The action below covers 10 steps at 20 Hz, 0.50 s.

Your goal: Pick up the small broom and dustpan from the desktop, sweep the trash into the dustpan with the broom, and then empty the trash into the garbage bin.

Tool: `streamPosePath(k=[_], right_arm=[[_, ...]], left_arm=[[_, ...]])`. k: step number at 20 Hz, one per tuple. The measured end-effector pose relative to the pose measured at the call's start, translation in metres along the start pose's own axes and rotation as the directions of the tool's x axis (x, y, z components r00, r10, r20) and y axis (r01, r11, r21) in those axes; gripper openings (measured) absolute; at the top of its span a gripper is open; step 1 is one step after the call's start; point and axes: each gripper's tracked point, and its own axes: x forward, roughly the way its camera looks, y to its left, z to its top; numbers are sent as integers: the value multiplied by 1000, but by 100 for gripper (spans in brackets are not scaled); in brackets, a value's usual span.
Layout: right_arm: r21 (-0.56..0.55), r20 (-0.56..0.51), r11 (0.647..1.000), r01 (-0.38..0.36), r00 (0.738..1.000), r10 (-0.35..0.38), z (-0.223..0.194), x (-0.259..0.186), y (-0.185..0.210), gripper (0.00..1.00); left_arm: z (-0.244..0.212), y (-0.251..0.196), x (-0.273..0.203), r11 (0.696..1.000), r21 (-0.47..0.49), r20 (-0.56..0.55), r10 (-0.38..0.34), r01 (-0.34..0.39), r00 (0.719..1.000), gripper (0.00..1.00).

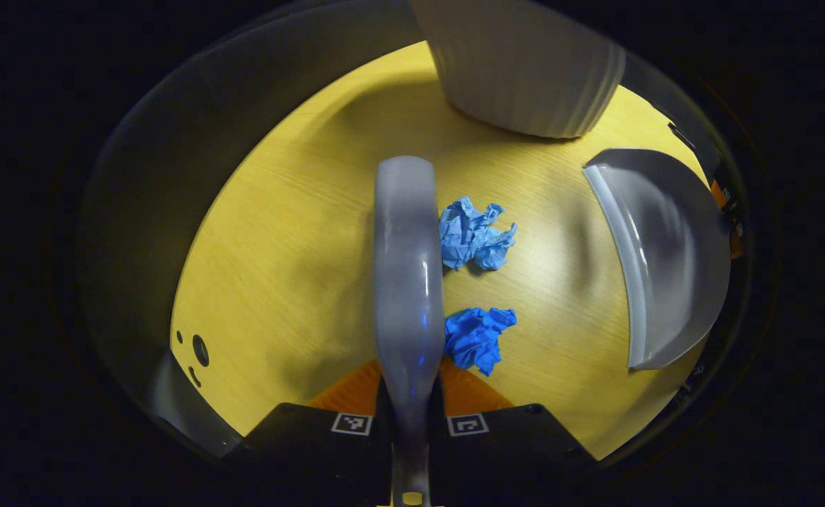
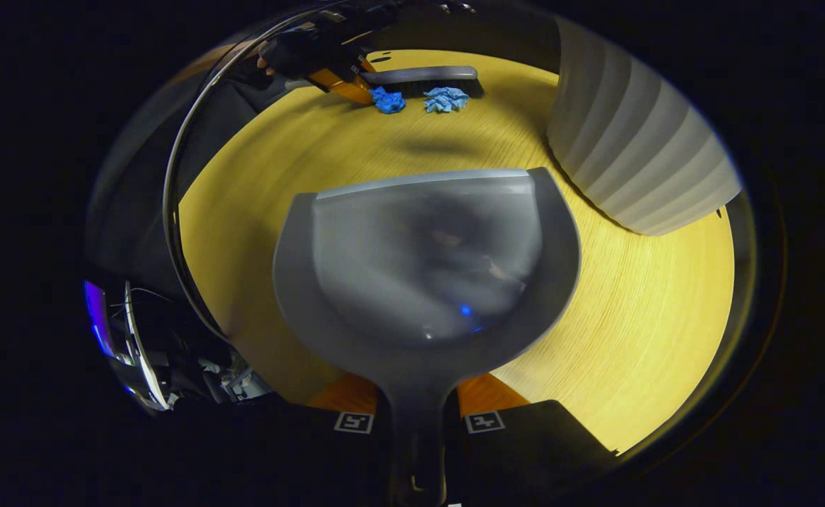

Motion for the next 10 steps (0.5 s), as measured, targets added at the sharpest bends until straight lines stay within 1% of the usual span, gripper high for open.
streamPosePath(k=[2,3,4,6,7,10], right_arm=[[1,3,1000,-2,1000,2,0,1,-2,32],[0,8,1000,-1,1000,1,1,1,-2,32],[1,8,1000,-2,1000,2,-1,1,-2,32],[-1,10,1000,-5,1000,5,-1,1,-3,32],[-3,14,1000,-4,1000,4,-1,1,-3,32],[1,22,1000,-7,1000,7,0,2,-2,32]], left_arm=[[1,-18,-1,999,-2,7,-52,52,999,24],[1,-20,-1,998,-2,6,-66,66,998,24],[1,-28,-2,997,-18,8,-72,72,997,27],[3,-49,-6,992,-62,14,-105,105,994,22],[4,-58,-7,989,-76,15,-123,124,992,25],[2,-79,-14,981,-108,10,-163,163,987,24]])
